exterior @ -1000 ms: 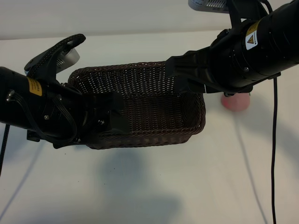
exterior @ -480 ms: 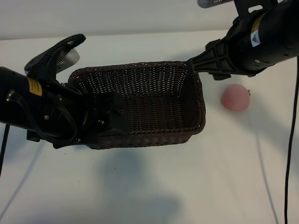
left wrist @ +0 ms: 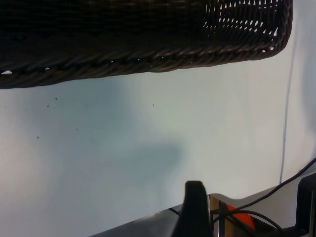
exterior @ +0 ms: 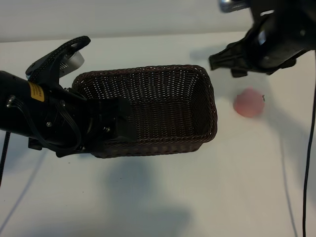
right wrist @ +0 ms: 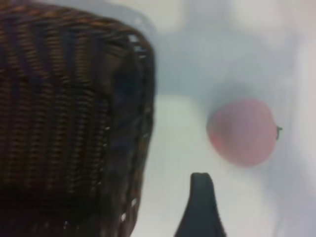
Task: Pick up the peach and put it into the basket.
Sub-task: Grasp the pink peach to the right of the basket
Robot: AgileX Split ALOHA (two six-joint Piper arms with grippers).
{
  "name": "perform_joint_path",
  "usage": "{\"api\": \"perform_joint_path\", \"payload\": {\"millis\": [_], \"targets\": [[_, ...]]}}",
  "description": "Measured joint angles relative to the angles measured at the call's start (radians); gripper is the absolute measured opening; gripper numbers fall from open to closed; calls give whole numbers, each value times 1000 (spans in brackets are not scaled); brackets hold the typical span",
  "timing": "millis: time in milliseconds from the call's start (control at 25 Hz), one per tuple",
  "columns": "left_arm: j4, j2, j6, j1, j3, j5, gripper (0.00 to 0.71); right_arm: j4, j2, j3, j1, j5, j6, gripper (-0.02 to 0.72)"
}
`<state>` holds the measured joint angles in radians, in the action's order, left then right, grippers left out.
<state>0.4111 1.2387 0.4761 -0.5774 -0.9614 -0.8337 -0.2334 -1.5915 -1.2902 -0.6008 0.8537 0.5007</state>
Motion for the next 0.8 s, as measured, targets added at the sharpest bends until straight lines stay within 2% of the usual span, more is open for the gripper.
{"api": "perform_joint_path", "payload": {"millis": [160,240,520,800], "targets": [[0,0,0,0,0,-1,566,183,-37,0,99,-59,-149,549],[0,-1,0,0,0,-1,566,233,-73,0,131,-68,-199,549],[-1,-1,1,0,0,-1,566,248,-224,0,192,-58,-287,551],[-1,-1,1,0,0,-1,566,249,-335,0,199,-111,-301,551]]}}
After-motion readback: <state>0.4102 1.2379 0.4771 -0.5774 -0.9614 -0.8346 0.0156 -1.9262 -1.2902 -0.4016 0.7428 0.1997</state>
